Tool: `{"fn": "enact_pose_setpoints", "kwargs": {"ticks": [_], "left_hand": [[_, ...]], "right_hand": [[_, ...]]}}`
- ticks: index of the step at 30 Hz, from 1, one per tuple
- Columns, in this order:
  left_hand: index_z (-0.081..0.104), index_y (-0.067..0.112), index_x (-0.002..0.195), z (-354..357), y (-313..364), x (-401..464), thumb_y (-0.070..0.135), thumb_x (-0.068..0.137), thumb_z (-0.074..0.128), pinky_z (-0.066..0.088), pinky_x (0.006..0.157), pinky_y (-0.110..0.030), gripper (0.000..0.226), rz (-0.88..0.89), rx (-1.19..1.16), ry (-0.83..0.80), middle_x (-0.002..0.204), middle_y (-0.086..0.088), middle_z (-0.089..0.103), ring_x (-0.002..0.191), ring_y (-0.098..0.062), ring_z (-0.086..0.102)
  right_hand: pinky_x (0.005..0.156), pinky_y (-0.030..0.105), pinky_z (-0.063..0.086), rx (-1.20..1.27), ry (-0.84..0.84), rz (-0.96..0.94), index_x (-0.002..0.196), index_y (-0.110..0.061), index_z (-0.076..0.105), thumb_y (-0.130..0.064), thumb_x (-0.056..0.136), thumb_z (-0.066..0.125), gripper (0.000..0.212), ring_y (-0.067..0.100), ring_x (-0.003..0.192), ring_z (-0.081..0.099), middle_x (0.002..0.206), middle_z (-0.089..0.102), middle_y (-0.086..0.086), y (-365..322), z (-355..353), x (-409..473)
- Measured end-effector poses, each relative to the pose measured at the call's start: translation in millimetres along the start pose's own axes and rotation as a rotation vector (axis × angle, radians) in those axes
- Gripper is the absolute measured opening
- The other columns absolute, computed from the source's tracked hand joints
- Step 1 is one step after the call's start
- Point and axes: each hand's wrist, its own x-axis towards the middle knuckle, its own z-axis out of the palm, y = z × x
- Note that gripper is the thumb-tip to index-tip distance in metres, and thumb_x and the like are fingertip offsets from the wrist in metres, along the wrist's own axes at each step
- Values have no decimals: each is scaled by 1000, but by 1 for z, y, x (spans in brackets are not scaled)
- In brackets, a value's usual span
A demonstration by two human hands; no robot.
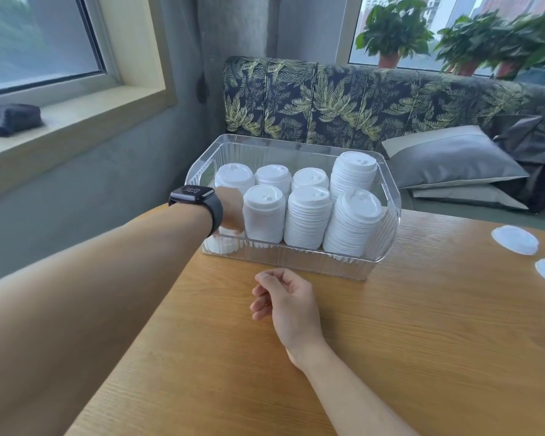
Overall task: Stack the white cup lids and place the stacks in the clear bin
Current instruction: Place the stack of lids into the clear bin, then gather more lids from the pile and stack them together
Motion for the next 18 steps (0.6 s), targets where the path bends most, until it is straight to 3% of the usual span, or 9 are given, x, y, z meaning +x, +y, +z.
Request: {"fn": "enact_pose_setpoints", "kwargs": {"ticks": [3,5,10,14,18], "left_hand": [[56,5,99,-2,-3,-13,7,101,48,47,66,-32,9,-29,-18,145,88,-8,58,84,-30,61],[53,9,86,3,-3,-23,13,98,49,45,68,-35,13,-70,-105,297,94,-10,63,82,-32,58],[49,16,68,33,21,-64,29,99,48,36,55,-32,33,-85,-422,688,66,2,55,61,-22,50],[50,23,70,68,64,-104,32,101,51,31,54,-31,32,-88,-869,640,65,7,56,61,-14,50],[57,27,76,106,116,-134,37,103,53,42,58,-34,30,-23,-1023,592,71,7,63,69,-14,58]], "right_hand": [[53,29,54,-5,6,-11,97,1,70,-10,99,63,14,19,60,63,73,67,5,-1,-4,-6],[53,29,54,-25,53,-41,95,-1,71,-10,99,62,13,19,59,64,73,67,5,-2,-10,-12],[51,30,52,-133,209,-143,88,-9,71,-10,98,63,13,15,57,62,68,67,2,3,-37,-30],[47,32,50,-257,301,-205,81,-16,72,-11,96,66,17,12,54,61,65,69,1,2,-79,-47],[59,43,56,-422,405,-248,77,-25,71,-19,94,68,18,18,59,65,67,71,-3,1,-140,-67]]}}
